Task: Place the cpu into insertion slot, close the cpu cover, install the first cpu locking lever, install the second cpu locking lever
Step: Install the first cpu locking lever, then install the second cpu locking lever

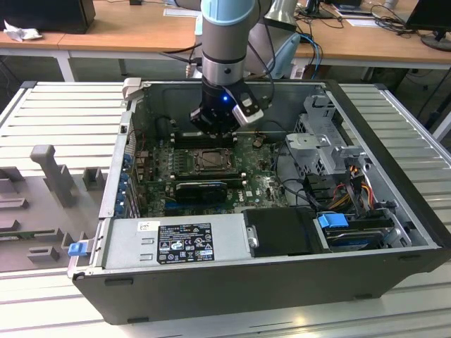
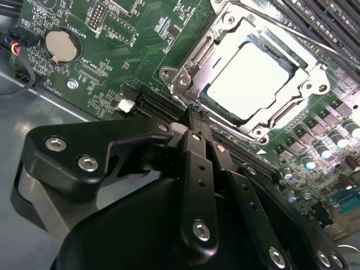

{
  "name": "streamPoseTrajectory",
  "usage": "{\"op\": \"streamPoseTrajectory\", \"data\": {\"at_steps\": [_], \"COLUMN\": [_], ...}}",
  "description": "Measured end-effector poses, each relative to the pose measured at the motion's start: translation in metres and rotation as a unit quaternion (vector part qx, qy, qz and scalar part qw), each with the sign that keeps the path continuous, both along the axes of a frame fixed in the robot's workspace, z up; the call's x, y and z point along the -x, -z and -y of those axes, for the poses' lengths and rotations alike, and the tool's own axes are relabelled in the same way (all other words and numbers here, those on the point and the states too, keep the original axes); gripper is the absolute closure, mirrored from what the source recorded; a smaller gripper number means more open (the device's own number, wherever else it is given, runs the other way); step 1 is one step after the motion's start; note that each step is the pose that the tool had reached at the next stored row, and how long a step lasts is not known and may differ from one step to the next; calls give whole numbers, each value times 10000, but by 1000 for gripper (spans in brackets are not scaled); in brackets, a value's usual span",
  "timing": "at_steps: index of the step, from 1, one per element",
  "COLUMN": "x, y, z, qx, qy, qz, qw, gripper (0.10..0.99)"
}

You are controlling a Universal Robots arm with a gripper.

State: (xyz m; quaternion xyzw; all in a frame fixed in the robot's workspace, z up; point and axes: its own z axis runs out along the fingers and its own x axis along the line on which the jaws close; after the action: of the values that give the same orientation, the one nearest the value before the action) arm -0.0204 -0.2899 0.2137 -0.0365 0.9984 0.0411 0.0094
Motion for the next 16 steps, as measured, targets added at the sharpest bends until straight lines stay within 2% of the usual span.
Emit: {"op": "streamPoseTrajectory", "data": {"at_steps": [13, 16], "x": [-19, -20], "y": [-1, -36], "z": [50, 50], "qx": [3, 3], "qy": [28, 27], "qz": [0, 0], "qw": [10000, 10000], "gripper": [980, 980]}}
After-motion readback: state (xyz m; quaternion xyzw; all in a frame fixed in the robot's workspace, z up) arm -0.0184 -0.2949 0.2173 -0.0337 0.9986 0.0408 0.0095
